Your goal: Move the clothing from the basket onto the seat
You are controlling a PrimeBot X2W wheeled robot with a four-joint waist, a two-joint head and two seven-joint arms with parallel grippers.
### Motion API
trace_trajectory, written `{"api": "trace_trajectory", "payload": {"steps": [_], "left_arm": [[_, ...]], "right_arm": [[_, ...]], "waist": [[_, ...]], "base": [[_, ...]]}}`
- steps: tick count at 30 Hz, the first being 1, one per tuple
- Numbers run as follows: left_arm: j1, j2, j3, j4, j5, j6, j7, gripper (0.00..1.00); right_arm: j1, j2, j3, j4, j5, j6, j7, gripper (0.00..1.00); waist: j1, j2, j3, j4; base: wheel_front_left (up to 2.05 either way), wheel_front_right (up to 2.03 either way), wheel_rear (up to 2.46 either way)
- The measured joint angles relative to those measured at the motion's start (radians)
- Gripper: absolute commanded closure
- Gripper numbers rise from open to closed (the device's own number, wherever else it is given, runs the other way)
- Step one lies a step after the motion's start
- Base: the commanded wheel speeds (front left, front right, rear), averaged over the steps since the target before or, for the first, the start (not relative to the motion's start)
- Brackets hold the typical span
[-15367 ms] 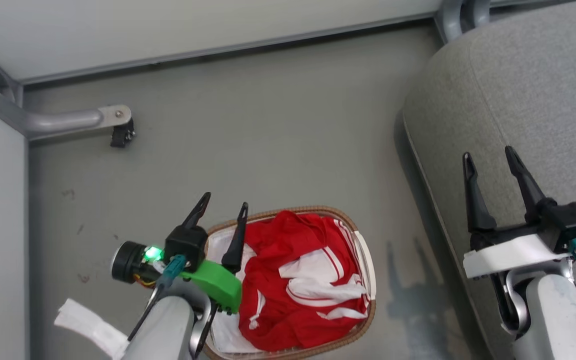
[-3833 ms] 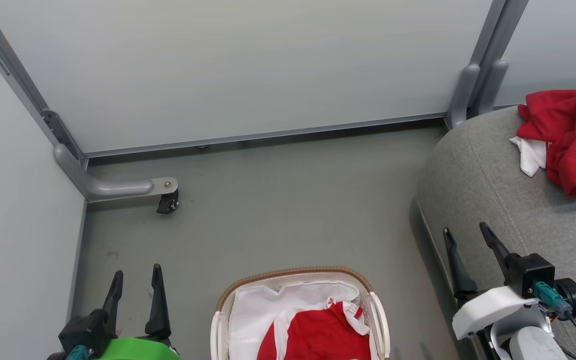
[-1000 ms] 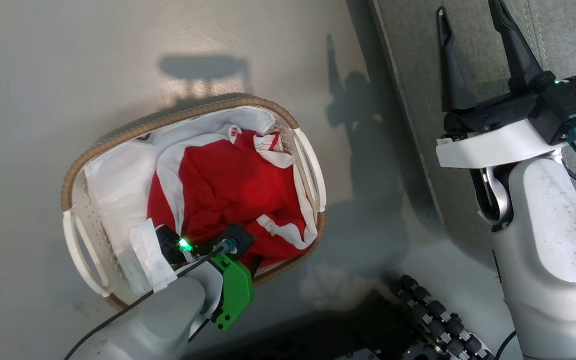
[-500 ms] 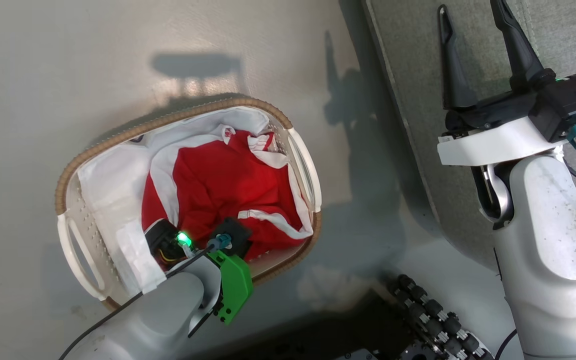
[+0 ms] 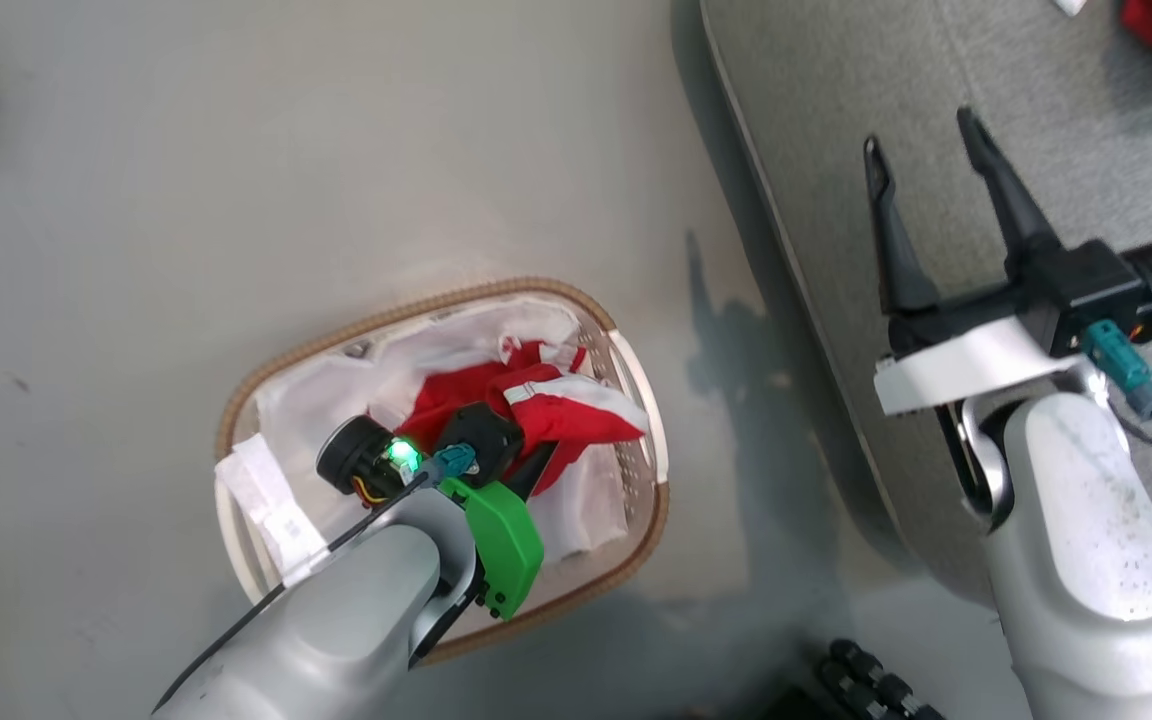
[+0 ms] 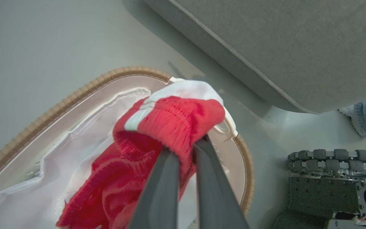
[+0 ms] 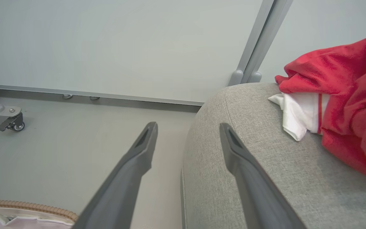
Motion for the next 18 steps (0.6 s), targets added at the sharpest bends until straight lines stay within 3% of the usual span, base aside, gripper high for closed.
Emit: {"api": "trace_trajectory", "payload": {"steps": [10,18], "left_arm": [[0.105,0.035,0.177,-0.179,0.132,0.0,-0.001,1.0],[0.129,0.068,0.225,-0.304,0.214,0.0,-0.001,1.0]], "right_arm": [[0.156,0.0,-0.015,0.053,-0.028,0.0,0.0,0.0],[0.27,0.0,0.005,0.082,-0.028,0.0,0.0,0.0]], "waist": [[0.0,0.0,-0.221,0.049],[0.0,0.0,-0.403,0.085]], "base": [[0.0,0.0,0.0],[0.0,0.0,0.0]]}}
